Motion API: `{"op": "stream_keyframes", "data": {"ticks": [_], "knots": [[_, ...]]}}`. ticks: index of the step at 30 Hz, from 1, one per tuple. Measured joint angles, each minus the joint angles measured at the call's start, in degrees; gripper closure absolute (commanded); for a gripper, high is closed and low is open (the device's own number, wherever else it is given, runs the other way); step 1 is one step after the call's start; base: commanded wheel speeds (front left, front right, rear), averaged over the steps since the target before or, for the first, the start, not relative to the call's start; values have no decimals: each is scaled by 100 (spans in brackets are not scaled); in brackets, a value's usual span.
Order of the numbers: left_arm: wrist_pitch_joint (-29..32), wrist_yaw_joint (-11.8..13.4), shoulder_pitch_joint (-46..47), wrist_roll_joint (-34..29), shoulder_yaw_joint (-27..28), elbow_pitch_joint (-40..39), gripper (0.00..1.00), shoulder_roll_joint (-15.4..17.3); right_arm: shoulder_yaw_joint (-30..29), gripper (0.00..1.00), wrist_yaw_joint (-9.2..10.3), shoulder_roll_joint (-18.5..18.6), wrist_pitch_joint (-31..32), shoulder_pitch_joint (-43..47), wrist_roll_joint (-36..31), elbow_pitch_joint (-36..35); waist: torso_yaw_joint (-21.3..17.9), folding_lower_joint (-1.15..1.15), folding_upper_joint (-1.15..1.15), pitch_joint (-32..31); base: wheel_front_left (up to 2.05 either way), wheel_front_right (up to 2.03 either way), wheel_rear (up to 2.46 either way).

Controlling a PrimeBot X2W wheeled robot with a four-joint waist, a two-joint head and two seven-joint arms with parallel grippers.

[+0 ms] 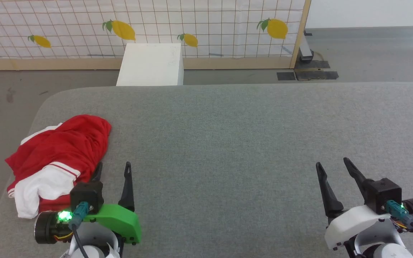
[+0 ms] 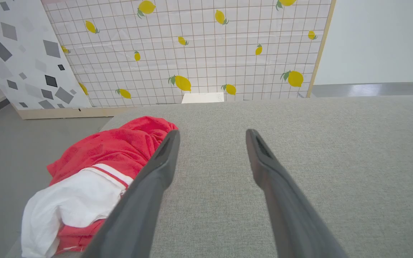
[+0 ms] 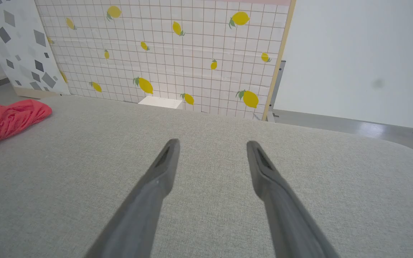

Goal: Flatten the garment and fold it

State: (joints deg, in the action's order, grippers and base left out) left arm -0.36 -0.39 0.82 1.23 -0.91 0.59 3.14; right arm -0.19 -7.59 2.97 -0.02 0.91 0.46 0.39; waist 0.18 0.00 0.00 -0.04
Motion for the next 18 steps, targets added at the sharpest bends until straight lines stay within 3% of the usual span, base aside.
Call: {"op": "stream_keyframes", "data": {"ticks": [18], "knots": [[-225, 155, 22, 177, -156, 204, 0, 5, -43, 0, 0, 1, -136, 0, 56, 46, 390, 0, 0, -12, 0, 0, 0]]}}
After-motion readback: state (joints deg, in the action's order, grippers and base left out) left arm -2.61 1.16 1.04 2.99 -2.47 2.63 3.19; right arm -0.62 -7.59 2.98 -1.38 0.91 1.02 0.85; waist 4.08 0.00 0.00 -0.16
